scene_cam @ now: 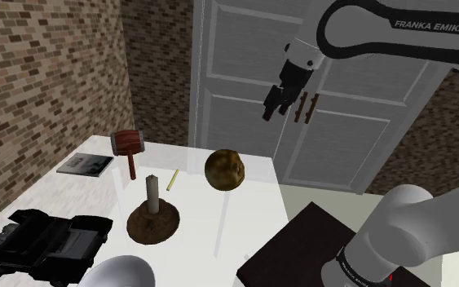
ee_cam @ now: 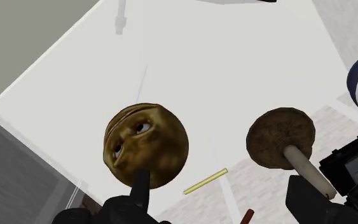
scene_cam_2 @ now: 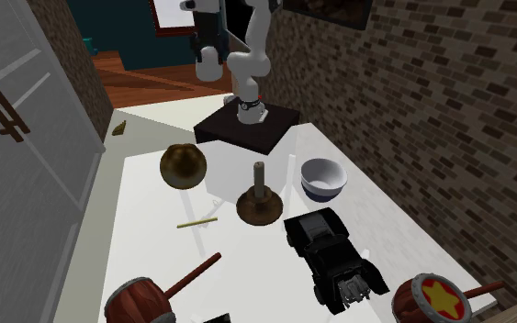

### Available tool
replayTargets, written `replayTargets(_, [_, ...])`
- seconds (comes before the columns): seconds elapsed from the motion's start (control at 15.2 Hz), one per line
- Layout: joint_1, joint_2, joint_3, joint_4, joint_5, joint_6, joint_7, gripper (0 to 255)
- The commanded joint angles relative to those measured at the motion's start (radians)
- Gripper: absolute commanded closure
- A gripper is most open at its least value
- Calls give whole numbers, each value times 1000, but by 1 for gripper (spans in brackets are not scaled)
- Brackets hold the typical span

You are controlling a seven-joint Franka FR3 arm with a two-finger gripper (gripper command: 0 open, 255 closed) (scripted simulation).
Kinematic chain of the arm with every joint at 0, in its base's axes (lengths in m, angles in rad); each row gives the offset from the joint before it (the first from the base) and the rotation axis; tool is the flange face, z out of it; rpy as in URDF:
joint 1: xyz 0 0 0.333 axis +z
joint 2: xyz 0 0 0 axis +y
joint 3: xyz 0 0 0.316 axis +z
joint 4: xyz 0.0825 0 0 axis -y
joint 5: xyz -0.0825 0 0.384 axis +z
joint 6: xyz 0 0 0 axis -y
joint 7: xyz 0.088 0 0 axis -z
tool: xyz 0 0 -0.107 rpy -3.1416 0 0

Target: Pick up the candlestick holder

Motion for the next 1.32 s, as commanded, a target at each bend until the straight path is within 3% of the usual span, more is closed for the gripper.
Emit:
replayTargets(0.0, [8, 49, 34, 5, 11, 40, 36, 0])
replayTargets(0.66, [35, 338, 190, 97, 15, 210, 218, 0])
replayTargets(1.25, [68, 659, 298, 284, -85, 305, 411, 0])
